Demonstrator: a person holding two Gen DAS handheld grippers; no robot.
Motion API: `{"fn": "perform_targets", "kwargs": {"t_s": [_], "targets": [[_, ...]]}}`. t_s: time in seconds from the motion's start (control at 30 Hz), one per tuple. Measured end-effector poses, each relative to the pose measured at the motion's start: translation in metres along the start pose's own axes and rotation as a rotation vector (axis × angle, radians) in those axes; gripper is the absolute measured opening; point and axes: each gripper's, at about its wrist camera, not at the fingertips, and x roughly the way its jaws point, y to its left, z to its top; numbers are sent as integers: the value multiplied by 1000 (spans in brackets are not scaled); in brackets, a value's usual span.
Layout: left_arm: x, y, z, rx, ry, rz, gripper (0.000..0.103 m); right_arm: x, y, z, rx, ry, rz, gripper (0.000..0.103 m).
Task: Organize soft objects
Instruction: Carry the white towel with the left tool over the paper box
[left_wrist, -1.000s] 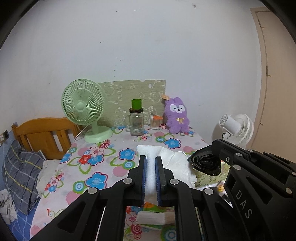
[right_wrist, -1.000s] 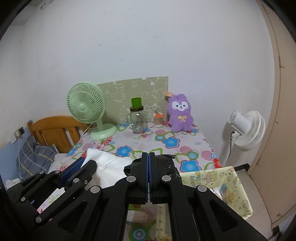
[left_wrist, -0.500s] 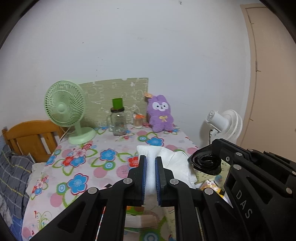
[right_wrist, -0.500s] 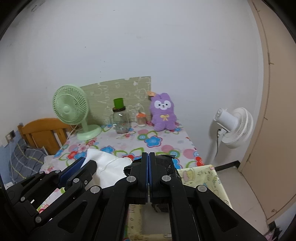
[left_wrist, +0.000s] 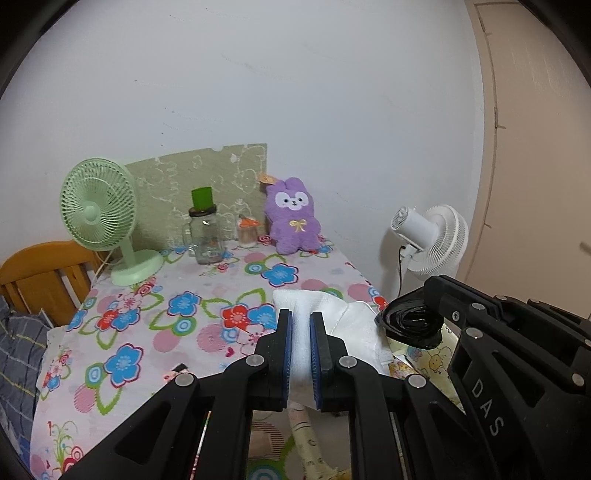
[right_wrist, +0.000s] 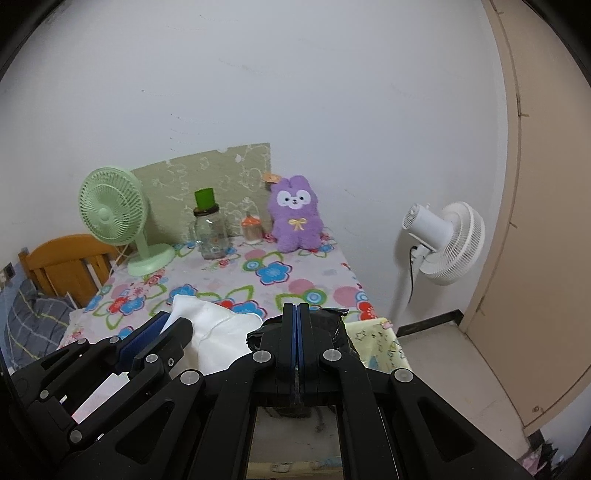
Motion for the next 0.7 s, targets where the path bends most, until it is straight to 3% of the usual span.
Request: {"fn": "perform_targets", "kwargs": {"t_s": [0.7], "targets": [[56,-39,-23,53,163,-61,8,47,-50,-29,45,131,-8,3]]}}
